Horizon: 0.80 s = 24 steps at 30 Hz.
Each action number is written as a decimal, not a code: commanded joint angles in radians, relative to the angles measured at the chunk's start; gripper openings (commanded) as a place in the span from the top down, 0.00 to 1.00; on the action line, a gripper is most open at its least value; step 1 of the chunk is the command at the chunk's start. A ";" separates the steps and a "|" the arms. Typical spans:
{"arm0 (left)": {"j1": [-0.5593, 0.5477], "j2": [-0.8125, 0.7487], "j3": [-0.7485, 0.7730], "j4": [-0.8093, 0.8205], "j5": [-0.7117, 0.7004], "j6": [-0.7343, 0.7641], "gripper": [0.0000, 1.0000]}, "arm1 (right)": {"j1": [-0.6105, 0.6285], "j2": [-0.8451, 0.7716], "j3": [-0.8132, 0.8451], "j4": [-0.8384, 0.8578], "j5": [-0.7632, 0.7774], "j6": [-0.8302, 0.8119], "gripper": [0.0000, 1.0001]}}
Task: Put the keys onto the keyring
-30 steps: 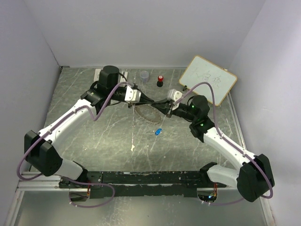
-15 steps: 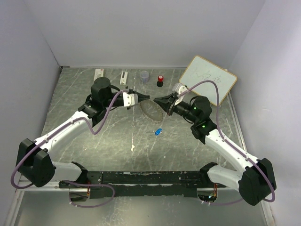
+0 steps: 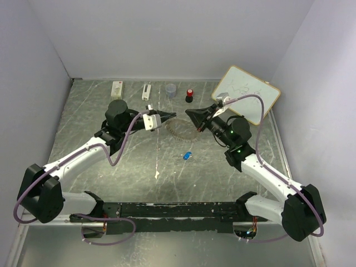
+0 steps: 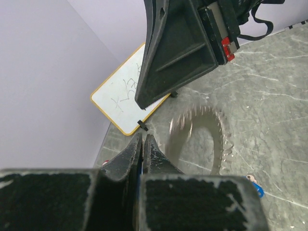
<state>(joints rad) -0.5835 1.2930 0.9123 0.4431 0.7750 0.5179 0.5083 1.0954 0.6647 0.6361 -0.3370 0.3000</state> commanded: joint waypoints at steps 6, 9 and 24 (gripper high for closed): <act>-0.022 -0.014 -0.078 0.256 -0.070 -0.072 0.93 | 0.001 -0.008 -0.065 0.228 0.130 0.257 1.00; -0.024 -0.011 -0.062 0.239 -0.062 -0.069 0.93 | 0.004 -0.008 -0.018 0.120 0.113 0.168 1.00; -0.022 0.011 0.092 -0.021 0.017 0.030 0.93 | 0.004 -0.025 0.078 -0.194 -0.037 -0.229 0.59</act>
<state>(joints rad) -0.6022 1.3025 0.9630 0.4366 0.7692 0.5224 0.5079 1.0946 0.7231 0.4938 -0.3016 0.1532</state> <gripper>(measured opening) 0.083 0.399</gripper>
